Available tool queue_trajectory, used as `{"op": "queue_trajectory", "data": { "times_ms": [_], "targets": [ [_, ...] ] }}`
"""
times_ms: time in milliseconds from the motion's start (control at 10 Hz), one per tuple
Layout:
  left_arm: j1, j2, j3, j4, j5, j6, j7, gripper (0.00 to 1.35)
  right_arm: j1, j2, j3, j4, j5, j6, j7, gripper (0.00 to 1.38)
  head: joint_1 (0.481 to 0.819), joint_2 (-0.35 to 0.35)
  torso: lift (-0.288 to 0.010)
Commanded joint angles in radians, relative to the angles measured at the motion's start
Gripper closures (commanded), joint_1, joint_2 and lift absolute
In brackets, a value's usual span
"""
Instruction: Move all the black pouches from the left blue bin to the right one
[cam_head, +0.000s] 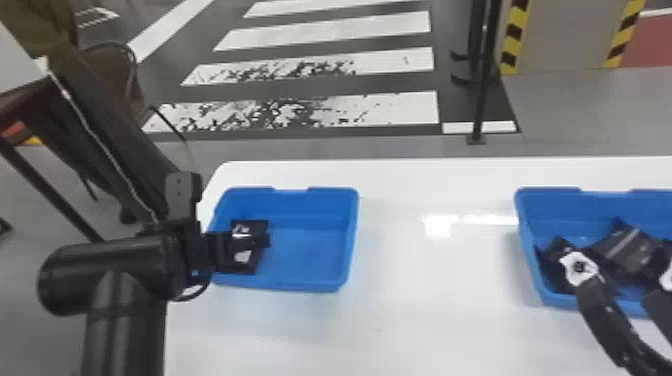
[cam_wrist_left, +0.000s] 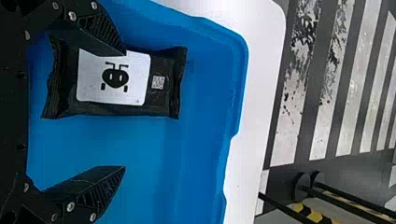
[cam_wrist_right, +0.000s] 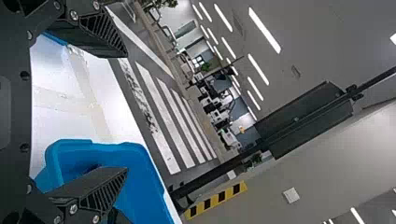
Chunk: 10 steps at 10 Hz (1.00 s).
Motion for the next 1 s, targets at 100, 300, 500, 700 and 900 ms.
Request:
{"op": "queue_trajectory", "data": {
  "times_ms": [100, 300, 500, 700, 900],
  "targets": [
    [-0.028, 0.014, -0.017, 0.047, -0.010, 0.013, 0.001, 0.18, -0.002, -0.002, 0.001, 0.005, -0.009, 0.003, 0.000, 0.17, 0.695, 0.243, -0.140],
    [-0.040, 0.011, -0.011, 0.074, -0.016, 0.020, 0.001, 0.18, -0.004, -0.002, 0.001, 0.005, -0.015, 0.008, 0.000, 0.17, 0.695, 0.243, -0.140],
    [-0.050, 0.008, -0.031, 0.079, -0.060, 0.071, 0.001, 0.18, -0.002, -0.003, 0.001, 0.005, -0.023, 0.010, 0.000, 0.17, 0.695, 0.246, -0.140],
    [-0.065, 0.007, -0.039, 0.074, -0.082, 0.089, 0.001, 0.18, -0.002, -0.003, 0.001, 0.007, -0.031, 0.018, 0.000, 0.17, 0.695, 0.246, -0.140],
    [-0.077, 0.005, -0.021, 0.077, -0.092, 0.094, 0.013, 0.18, -0.004, -0.003, 0.005, 0.012, -0.043, 0.030, 0.000, 0.17, 0.695, 0.252, -0.140]
  ]
}}
